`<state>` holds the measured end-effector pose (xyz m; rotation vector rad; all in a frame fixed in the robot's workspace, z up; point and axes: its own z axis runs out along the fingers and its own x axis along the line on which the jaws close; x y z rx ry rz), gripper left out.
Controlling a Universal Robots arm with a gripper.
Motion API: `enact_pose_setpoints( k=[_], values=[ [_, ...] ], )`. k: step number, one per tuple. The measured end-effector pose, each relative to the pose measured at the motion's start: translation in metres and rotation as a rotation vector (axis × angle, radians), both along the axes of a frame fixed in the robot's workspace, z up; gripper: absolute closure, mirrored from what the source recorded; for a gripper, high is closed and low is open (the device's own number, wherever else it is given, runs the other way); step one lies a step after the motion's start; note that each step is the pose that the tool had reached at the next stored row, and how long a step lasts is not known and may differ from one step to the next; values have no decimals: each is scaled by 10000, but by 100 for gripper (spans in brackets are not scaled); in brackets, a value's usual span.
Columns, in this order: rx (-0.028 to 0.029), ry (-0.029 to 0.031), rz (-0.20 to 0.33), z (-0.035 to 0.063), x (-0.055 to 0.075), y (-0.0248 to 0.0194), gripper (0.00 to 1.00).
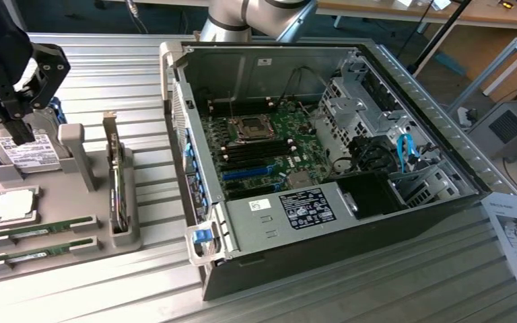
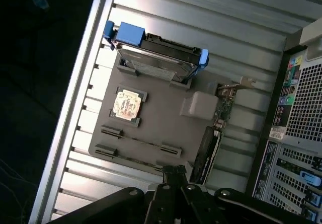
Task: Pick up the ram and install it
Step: 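Pick up the ram and move it above insertion slot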
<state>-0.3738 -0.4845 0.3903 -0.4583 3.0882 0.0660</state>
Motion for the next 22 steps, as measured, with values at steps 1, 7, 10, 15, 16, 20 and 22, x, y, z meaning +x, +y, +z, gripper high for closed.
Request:
enact_pose_setpoints(
  k=[1, 7, 10, 15, 16, 20, 22],
  values=[
    [1, 0, 144, 0, 0, 0, 89],
    [0, 0, 1726, -8, 0, 0, 89],
    [1, -1, 2325, -11, 0, 0, 89],
    [0, -1, 3400, -17, 0, 0, 89],
    [0, 0, 3617, -17, 0, 0, 89],
    [0, 0, 4478, -22, 0, 0, 89],
    [0, 0, 4936, -24, 0, 0, 89]
  ],
)
